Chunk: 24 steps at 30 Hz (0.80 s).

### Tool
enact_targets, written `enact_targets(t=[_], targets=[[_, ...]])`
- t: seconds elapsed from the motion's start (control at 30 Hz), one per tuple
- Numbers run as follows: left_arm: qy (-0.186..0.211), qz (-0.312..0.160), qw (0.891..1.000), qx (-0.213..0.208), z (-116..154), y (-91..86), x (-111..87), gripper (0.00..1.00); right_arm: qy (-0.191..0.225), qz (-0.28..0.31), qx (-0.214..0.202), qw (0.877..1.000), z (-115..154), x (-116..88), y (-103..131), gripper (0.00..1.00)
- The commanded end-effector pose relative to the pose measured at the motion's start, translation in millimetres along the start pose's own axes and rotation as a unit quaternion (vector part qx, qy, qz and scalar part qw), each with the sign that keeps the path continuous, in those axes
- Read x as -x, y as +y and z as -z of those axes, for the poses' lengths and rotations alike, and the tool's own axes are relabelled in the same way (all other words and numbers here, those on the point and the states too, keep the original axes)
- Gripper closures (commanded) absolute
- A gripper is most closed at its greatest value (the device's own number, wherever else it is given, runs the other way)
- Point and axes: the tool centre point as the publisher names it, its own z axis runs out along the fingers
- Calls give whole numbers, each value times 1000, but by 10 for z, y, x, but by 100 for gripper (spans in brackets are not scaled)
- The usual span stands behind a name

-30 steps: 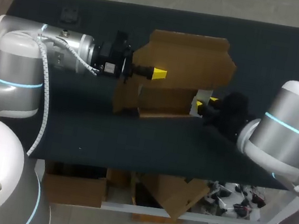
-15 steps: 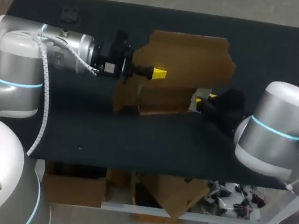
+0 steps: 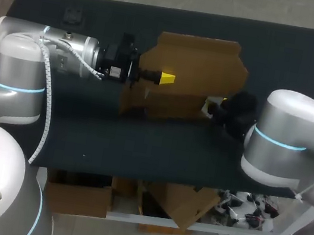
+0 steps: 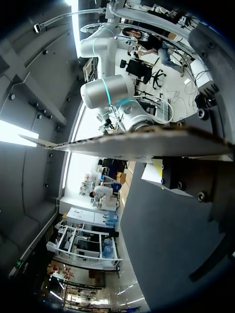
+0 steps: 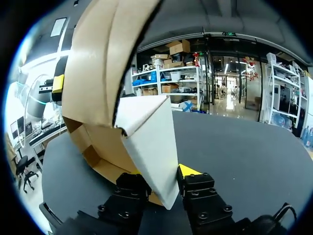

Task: Assemble the packaging by folding the flat box into shape, placing the metal phone stand inside, and closing the box properly

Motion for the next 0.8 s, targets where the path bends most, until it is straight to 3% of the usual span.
enact_targets(t=[0.03,0.57,0.63,0.7,0.73,0.8], targets=[[1,0,1000,0,-14,43,6,100,-19,-1,4,1000,-22,-55,-23,70],[1,0,1000,0,-14,43,6,100,-34,-16,6,999,66,-94,-140,69],[1,0,1000,0,-14,43,6,100,-34,-17,7,999,68,-89,-147,75],[1,0,1000,0,-14,43,6,100,-35,-18,8,999,69,-85,-151,88],[1,0,1000,0,-14,43,6,100,-35,-19,8,999,70,-83,-152,99],[1,0,1000,0,-14,43,6,100,-35,-19,9,999,71,-78,-150,100]])
